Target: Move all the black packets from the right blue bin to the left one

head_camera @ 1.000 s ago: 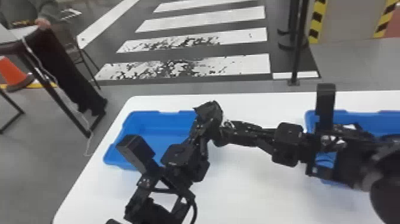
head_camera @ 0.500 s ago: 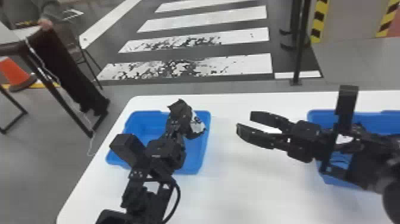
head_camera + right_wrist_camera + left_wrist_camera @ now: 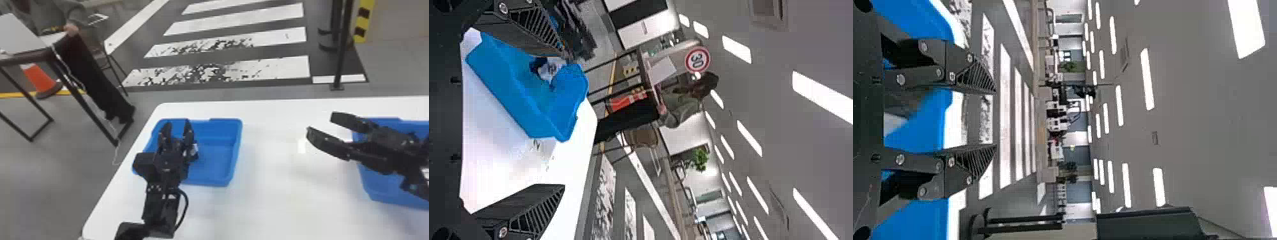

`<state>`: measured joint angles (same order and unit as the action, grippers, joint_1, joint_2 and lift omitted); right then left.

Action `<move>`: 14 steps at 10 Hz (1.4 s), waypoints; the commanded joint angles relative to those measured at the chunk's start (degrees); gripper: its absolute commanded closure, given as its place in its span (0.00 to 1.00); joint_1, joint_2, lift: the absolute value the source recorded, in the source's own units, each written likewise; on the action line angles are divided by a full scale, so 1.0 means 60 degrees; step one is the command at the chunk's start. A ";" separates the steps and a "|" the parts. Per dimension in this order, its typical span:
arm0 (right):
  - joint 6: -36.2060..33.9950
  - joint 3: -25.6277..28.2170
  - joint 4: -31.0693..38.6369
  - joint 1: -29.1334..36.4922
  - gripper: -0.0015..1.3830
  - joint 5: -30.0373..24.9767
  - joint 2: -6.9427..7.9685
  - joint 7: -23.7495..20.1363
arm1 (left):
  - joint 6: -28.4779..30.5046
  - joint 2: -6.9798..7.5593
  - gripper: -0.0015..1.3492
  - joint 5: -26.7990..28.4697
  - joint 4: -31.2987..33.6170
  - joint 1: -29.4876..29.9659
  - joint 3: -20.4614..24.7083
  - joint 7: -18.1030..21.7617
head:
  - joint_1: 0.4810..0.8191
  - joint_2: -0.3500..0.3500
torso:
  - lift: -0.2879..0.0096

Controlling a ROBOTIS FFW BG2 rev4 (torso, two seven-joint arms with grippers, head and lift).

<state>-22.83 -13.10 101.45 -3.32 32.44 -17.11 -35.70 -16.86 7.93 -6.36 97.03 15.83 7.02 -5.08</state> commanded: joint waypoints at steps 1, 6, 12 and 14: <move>-0.0648 0.0888 0.1454 0.0997 0.07 -0.0417 0.0141 0.0749 | -0.0214 -0.0062 0.12 -0.0483 0.1278 0.0643 -0.0199 0.0011 | 0.63 0.98 | 0.40; -0.2382 0.3135 0.2649 0.2122 0.07 -0.2264 0.0654 0.3576 | 0.0161 0.0216 0.16 -0.1759 0.3809 0.2260 -0.1779 0.0216 | 0.63 0.62 | 0.40; -0.2781 0.2392 -0.0655 -0.0315 0.08 -0.3217 0.0625 0.3679 | 0.0841 0.0318 0.16 -0.1911 0.3809 0.2167 -0.1970 0.0451 | 0.63 0.44 | 0.40; -0.2757 0.2049 -0.1265 -0.0737 0.07 -0.3293 0.0625 0.3679 | 0.0911 0.0304 0.16 -0.2007 0.3809 0.2190 -0.1874 0.0480 | 0.63 0.44 | 0.40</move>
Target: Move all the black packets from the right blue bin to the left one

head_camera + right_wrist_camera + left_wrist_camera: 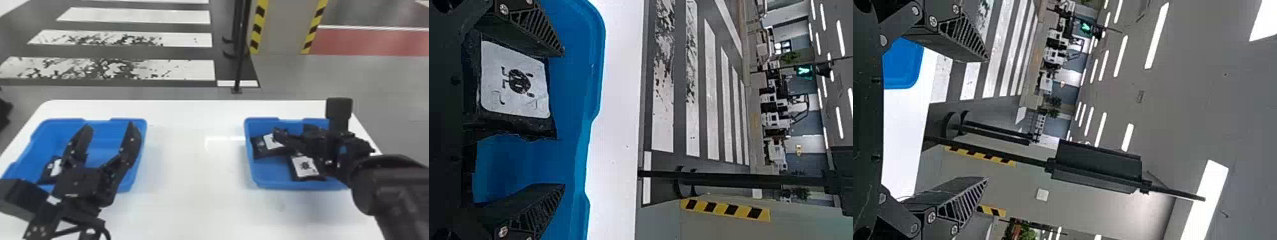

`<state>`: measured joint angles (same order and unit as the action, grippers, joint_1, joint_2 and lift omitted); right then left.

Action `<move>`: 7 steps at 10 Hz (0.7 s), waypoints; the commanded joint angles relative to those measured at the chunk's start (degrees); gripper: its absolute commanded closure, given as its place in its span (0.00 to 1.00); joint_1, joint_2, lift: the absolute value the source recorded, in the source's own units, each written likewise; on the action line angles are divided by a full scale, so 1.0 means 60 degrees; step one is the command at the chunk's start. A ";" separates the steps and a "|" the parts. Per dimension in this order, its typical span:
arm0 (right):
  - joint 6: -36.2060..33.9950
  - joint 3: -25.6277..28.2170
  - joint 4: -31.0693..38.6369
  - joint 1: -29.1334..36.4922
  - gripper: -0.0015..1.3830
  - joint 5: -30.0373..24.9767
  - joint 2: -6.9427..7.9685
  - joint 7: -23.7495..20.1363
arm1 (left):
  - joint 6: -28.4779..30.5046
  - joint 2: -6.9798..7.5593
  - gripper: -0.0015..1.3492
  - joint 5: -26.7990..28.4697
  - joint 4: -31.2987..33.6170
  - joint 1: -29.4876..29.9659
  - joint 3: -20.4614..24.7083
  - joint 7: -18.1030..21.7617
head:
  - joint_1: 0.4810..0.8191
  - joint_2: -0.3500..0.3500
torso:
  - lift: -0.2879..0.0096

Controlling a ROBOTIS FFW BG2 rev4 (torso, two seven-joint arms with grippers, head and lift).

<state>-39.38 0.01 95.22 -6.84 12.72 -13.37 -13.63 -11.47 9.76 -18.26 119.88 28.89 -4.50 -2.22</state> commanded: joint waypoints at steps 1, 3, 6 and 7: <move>0.0002 -0.0421 -0.0414 -0.0314 0.08 0.0013 -0.0027 -0.0029 | 0.0012 -0.0015 0.16 -0.0022 0.0000 0.0012 0.0046 0.0003 | 0.63 0.45 | 0.40; -0.0256 -0.0744 -0.0390 -0.0338 0.08 0.0070 -0.0027 -0.0029 | 0.0012 -0.0015 0.16 -0.0022 0.0000 0.0012 0.0065 0.0018 | 0.63 0.49 | 0.40; -0.0584 -0.0668 -0.0484 -0.0338 0.11 -0.0139 -0.0027 0.0015 | 0.0012 -0.0015 0.16 -0.0079 0.0000 0.0035 0.0122 0.0062 | 0.63 0.51 | 0.40; -0.0701 -0.0611 -0.0531 -0.0314 0.15 -0.0158 -0.0027 0.0030 | 0.0012 -0.0015 0.16 -0.0099 0.0000 0.0035 0.0122 0.0062 | 0.63 0.51 | 0.40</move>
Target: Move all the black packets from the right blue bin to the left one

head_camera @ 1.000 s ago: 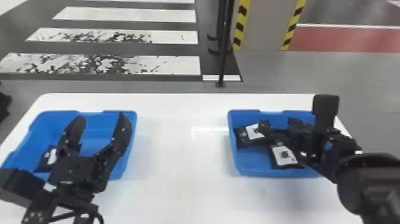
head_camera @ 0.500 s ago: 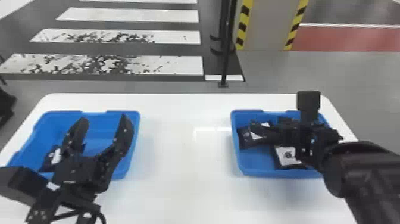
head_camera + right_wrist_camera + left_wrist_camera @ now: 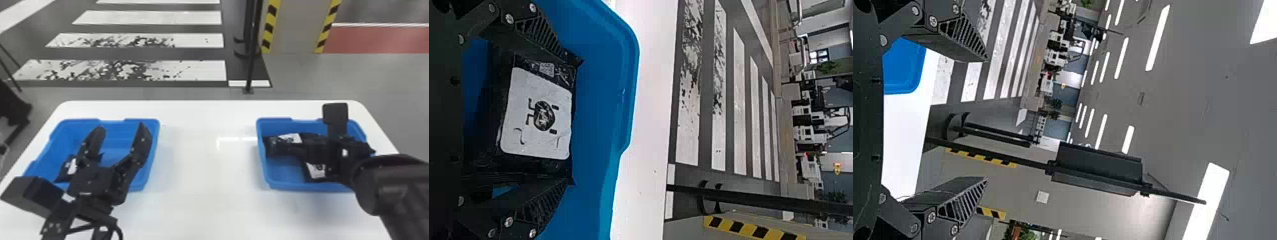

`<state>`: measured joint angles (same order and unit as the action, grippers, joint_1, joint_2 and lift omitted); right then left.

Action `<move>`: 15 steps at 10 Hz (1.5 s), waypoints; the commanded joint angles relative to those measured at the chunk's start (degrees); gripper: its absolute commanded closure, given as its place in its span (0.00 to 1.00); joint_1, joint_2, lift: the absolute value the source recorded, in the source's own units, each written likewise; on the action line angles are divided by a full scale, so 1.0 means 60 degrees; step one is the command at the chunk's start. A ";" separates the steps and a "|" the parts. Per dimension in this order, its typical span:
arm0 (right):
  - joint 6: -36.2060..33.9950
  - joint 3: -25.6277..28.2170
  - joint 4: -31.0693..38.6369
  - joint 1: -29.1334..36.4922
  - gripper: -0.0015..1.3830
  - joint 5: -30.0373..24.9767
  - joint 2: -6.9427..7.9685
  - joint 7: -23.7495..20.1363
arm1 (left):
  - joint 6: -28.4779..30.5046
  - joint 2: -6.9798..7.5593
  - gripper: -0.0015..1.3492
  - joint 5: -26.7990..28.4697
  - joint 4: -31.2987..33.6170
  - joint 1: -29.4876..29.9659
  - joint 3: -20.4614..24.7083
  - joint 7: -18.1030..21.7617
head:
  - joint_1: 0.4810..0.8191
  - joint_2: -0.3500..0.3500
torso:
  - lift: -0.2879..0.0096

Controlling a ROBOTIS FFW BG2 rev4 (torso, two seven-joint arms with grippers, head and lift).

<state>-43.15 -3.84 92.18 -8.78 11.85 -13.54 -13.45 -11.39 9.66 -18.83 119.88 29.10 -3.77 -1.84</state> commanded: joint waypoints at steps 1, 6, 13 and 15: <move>-0.0167 0.0087 -0.0070 0.0010 0.23 -0.0014 0.0000 0.0015 | 0.0000 -0.0014 0.16 -0.0043 0.0000 0.0001 0.0018 0.0013 | 0.63 0.50 | 0.40; 0.0466 0.0107 -0.0539 0.0127 0.84 0.0862 0.0000 -0.0146 | -0.0118 -0.0043 0.16 -0.0100 -0.0211 0.0001 0.0037 0.0057 | 0.63 0.50 | 0.40; 0.1451 0.1325 0.1758 0.1932 0.84 0.1795 0.0044 -0.0278 | -0.0703 -0.0043 0.16 -0.0081 -0.0281 0.0001 -0.0001 0.0072 | 0.63 0.48 | 0.40; 0.1919 0.1382 0.2414 0.2002 0.84 0.2766 0.0044 -0.0732 | -0.1032 0.0059 0.16 -0.0176 -0.0281 -0.0093 -0.0401 0.0072 | 0.63 0.49 | 0.40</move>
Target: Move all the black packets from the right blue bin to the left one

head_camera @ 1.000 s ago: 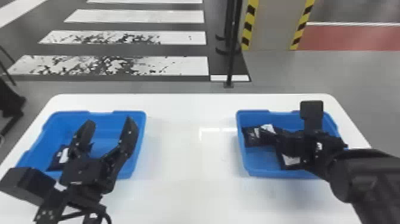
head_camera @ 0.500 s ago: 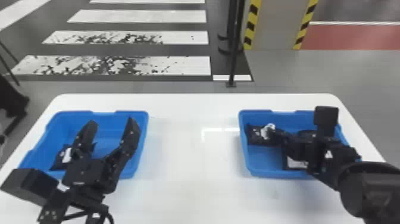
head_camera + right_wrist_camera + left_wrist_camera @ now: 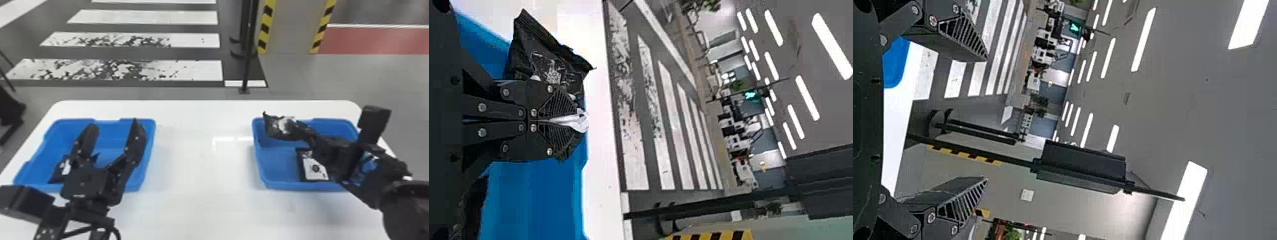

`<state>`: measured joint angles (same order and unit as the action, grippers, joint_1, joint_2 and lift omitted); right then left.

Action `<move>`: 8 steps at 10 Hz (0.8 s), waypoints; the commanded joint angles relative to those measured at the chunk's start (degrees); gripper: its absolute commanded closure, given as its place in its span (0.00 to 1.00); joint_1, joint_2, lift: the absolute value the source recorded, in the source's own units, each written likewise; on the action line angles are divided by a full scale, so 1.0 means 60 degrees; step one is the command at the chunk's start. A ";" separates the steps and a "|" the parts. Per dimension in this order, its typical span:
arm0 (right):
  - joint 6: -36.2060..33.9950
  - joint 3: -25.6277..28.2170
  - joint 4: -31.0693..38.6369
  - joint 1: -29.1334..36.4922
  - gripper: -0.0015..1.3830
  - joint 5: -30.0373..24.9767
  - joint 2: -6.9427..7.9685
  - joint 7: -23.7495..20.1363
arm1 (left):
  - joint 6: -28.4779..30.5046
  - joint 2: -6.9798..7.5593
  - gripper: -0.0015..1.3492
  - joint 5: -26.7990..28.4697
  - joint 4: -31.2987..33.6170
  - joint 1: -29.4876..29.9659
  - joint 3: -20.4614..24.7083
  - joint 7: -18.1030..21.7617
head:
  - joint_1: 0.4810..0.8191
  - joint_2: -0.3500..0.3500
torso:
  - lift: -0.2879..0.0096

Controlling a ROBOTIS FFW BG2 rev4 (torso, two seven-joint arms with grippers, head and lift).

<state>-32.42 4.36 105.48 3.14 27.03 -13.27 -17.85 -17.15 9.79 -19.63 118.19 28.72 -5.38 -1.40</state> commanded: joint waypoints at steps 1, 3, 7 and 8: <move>0.0412 -0.0231 0.0362 -0.0078 0.84 0.0789 -0.0045 -0.0233 | -0.0189 0.0169 0.16 -0.0519 0.0071 -0.0123 -0.0550 -0.0001 | 0.63 0.50 | 0.40; 0.0599 -0.1240 0.0479 -0.0383 0.84 0.1875 -0.0176 -0.0628 | -0.0095 0.0433 0.16 -0.1395 0.0469 -0.0217 -0.1312 0.0058 | 0.63 0.52 | 0.40; 0.0880 -0.3164 0.0455 -0.0946 0.84 0.3036 -0.0264 -0.0789 | 0.0444 0.0624 0.16 -0.1661 0.0516 -0.0475 -0.1883 0.0131 | 0.60 0.64 | 0.40; 0.0880 -0.3373 0.0573 -0.0946 0.84 0.3189 -0.0294 -0.0804 | 0.0467 0.0594 0.16 -0.1566 0.0469 -0.0428 -0.1807 0.0131 | 0.61 0.67 | 0.40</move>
<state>-27.15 -15.01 108.49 -2.49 45.59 -14.93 -22.65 -14.52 13.47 -29.35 121.16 25.97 -16.46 -0.67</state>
